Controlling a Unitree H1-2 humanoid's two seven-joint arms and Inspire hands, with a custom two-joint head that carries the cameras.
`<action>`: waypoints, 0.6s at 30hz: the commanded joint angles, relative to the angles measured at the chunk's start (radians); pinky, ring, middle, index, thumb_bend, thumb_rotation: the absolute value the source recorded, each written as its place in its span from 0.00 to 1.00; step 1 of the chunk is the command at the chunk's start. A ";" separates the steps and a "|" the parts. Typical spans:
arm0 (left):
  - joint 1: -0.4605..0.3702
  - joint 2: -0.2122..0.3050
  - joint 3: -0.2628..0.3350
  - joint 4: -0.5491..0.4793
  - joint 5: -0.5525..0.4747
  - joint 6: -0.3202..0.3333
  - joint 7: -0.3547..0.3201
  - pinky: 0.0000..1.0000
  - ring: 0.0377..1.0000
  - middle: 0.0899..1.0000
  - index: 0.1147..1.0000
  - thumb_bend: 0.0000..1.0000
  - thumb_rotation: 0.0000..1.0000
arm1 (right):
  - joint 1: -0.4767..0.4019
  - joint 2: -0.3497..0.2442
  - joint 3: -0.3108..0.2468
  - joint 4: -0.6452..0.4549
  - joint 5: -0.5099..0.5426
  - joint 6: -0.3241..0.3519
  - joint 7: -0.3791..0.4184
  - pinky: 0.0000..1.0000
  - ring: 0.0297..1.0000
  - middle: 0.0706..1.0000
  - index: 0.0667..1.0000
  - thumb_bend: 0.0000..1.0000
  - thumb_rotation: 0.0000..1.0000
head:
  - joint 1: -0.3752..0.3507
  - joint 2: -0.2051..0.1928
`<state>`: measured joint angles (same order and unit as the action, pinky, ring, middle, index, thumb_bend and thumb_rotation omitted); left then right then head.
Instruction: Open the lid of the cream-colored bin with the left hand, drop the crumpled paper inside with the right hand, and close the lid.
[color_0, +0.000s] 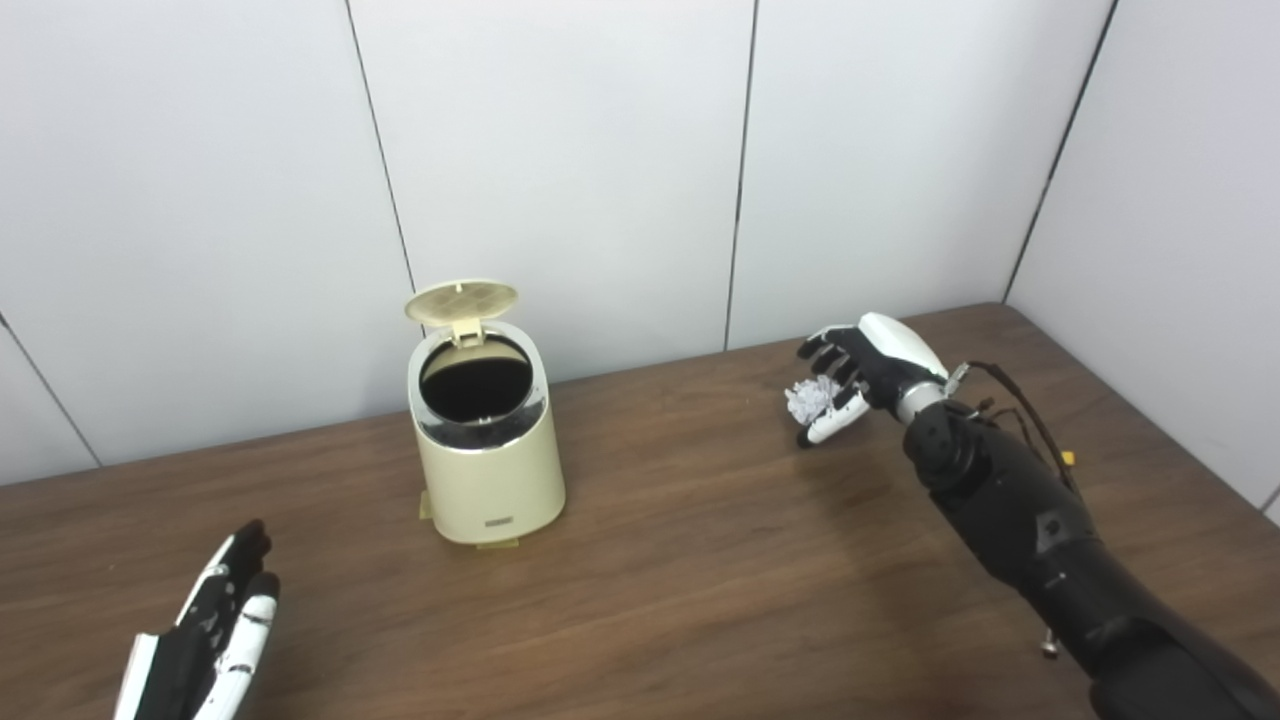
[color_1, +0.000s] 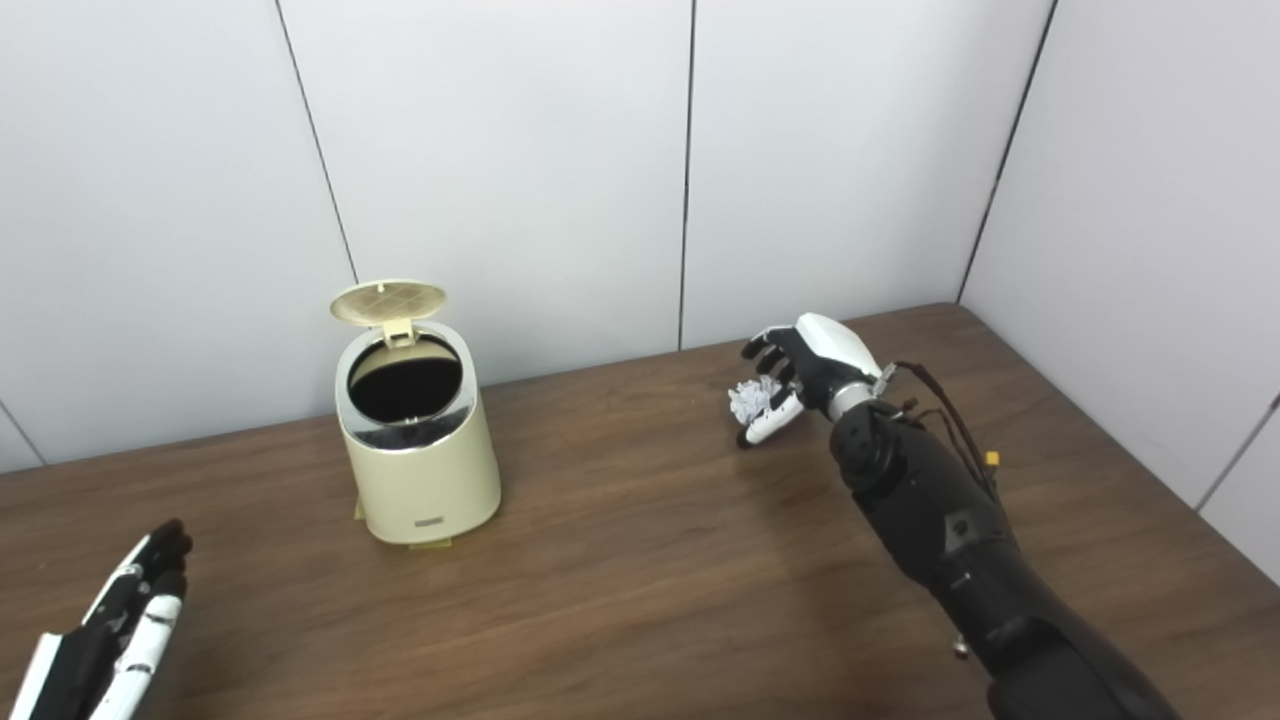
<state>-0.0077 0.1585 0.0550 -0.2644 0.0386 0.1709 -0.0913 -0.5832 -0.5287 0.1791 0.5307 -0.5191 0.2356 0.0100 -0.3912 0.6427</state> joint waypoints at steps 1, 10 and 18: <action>-0.029 0.002 0.004 -0.051 -0.004 -0.008 0.009 1.00 0.98 0.94 1.00 0.41 0.69 | -0.050 -0.038 -0.010 -0.022 -0.010 -0.027 -0.014 0.59 0.61 0.65 0.70 1.00 0.11 | -0.004 0.002; -0.028 0.001 0.009 -0.070 -0.021 -0.007 0.003 1.00 0.98 0.95 1.00 0.40 0.74 | -0.046 -0.069 -0.007 -0.011 -0.008 -0.027 0.022 0.58 0.57 0.59 0.62 0.98 0.05 | -0.002 -0.005; -0.024 0.001 0.008 -0.076 -0.054 -0.008 -0.006 1.00 0.99 0.96 1.00 0.39 0.77 | -0.022 -0.078 -0.021 -0.057 0.012 -0.041 0.043 0.41 0.39 0.45 0.48 0.54 0.00 | -0.004 0.002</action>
<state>-0.0078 0.1554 0.0624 -0.3093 -0.0065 0.1785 -0.0954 -0.5710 -0.5873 0.1748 0.5105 -0.5137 0.2267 0.0694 -0.3942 0.6443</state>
